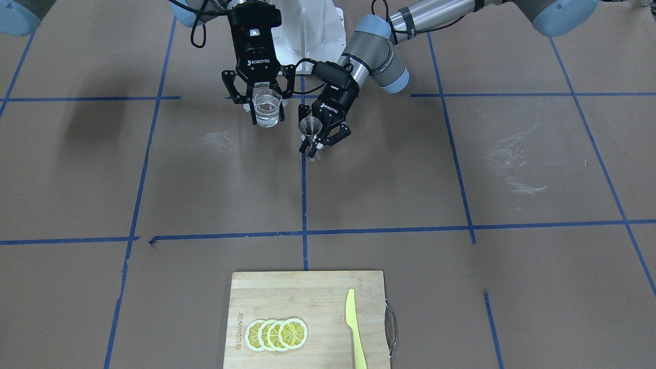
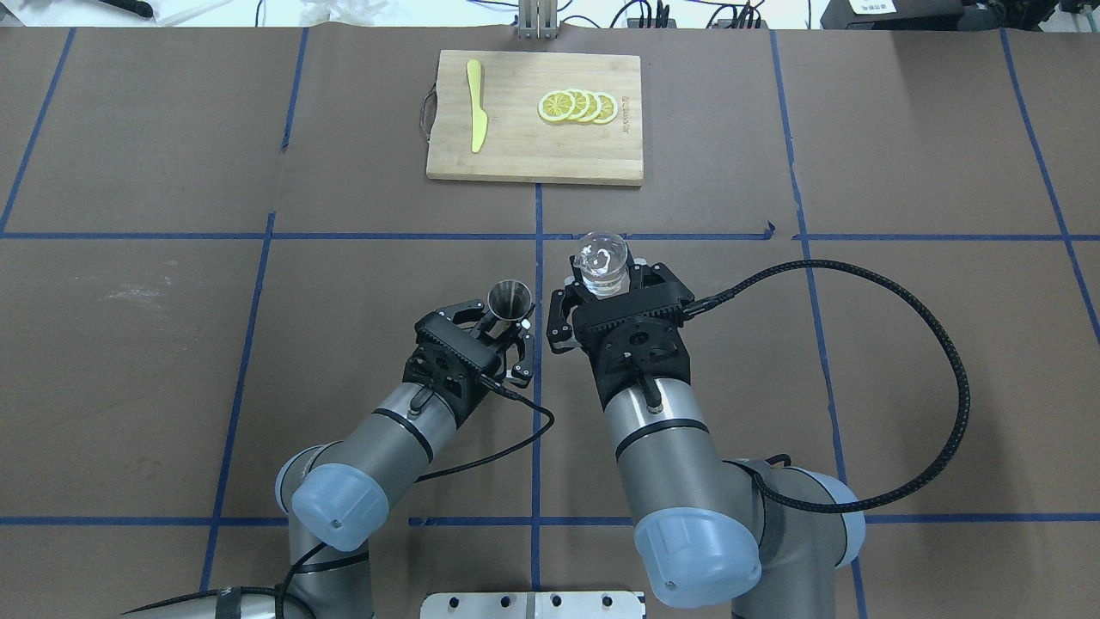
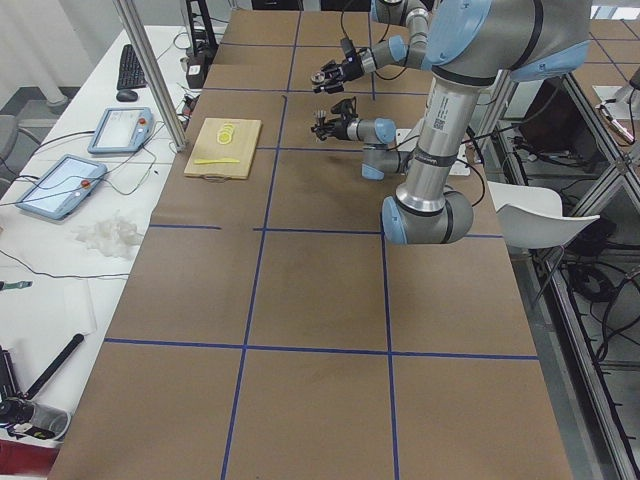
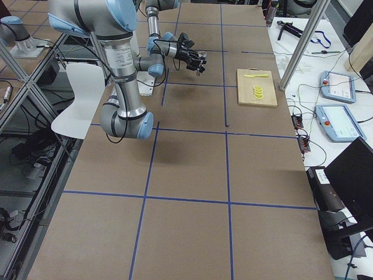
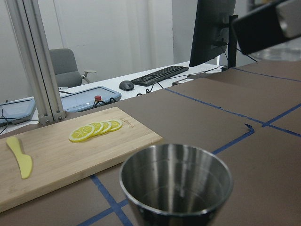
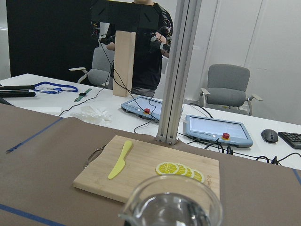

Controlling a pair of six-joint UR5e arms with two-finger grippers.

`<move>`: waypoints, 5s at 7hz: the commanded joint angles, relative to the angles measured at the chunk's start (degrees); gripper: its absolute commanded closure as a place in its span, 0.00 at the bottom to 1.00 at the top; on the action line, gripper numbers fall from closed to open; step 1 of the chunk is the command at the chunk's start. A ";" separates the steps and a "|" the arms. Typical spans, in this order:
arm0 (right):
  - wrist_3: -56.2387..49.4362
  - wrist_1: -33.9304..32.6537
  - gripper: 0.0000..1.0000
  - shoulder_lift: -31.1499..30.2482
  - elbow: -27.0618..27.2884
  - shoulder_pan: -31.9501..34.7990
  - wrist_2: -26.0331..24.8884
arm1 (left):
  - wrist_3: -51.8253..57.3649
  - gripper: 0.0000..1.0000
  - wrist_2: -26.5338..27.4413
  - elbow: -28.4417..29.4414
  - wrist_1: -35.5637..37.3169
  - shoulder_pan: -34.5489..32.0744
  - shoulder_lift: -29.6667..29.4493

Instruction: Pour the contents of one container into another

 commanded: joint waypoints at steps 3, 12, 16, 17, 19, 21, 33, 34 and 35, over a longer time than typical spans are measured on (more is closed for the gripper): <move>-0.24 -3.37 1.00 0.29 0.14 -0.17 0.00 | -0.09 1.00 -0.05 3.29 -0.03 0.02 -3.51; -6.65 -21.28 1.00 4.68 5.06 0.98 1.23 | -0.97 1.00 -0.05 6.10 -2.31 0.02 -5.52; -6.83 -22.71 1.00 4.77 5.32 0.97 3.25 | -0.97 1.00 -0.23 8.28 -6.25 0.02 -5.53; -6.83 -23.40 1.00 4.77 5.76 0.97 3.86 | -0.97 1.00 -0.23 8.56 -6.88 0.02 -5.53; -7.09 -26.13 1.00 4.86 6.91 0.97 4.57 | -0.97 1.00 -0.23 8.48 -6.97 0.02 -5.62; -7.53 -26.31 1.00 4.86 6.91 0.97 4.66 | -0.97 1.00 -0.32 8.22 -7.06 0.02 -5.62; -15.62 -29.39 1.00 4.86 6.64 0.89 5.19 | -0.61 1.00 -0.93 8.13 -6.71 0.02 -6.41; -16.23 -29.39 1.00 4.86 6.64 0.89 5.10 | -0.61 1.00 -0.84 8.13 -6.62 0.02 -6.41; -16.93 -29.39 1.00 4.86 6.64 0.97 5.10 | -0.61 1.00 -0.84 8.13 -6.62 0.02 -6.49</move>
